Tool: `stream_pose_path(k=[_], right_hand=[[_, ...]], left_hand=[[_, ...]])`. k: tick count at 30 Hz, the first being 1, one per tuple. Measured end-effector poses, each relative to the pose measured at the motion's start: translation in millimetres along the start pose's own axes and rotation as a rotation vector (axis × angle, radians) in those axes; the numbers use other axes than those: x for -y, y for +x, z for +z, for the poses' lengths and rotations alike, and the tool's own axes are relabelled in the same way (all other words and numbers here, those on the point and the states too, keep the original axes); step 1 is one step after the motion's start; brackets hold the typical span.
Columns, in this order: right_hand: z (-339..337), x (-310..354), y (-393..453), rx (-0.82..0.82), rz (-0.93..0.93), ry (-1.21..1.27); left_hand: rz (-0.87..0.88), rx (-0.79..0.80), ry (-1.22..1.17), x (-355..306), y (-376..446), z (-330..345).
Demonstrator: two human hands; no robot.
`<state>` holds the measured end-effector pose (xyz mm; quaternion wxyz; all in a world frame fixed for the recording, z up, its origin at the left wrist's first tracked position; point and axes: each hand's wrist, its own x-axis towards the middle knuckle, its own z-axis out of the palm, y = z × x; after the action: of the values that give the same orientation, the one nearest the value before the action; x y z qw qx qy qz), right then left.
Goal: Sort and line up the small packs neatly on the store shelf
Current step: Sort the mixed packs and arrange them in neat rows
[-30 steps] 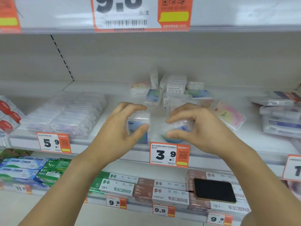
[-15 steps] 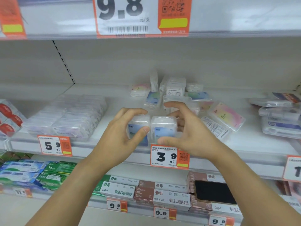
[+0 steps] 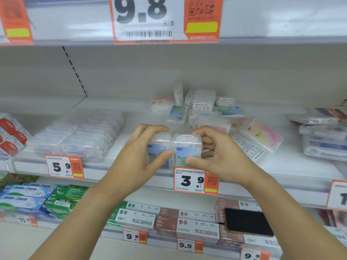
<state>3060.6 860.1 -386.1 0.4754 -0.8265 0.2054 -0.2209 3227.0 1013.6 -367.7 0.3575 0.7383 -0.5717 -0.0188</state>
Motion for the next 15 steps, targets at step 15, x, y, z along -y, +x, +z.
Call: stream_pose_path(k=[15], right_hand=[[-106.2, -13.3, -33.3, -0.772, 0.127, -0.283]], left_hand=[[0.193, -0.186, 0.04, -73.1, 12.8, -9.0]])
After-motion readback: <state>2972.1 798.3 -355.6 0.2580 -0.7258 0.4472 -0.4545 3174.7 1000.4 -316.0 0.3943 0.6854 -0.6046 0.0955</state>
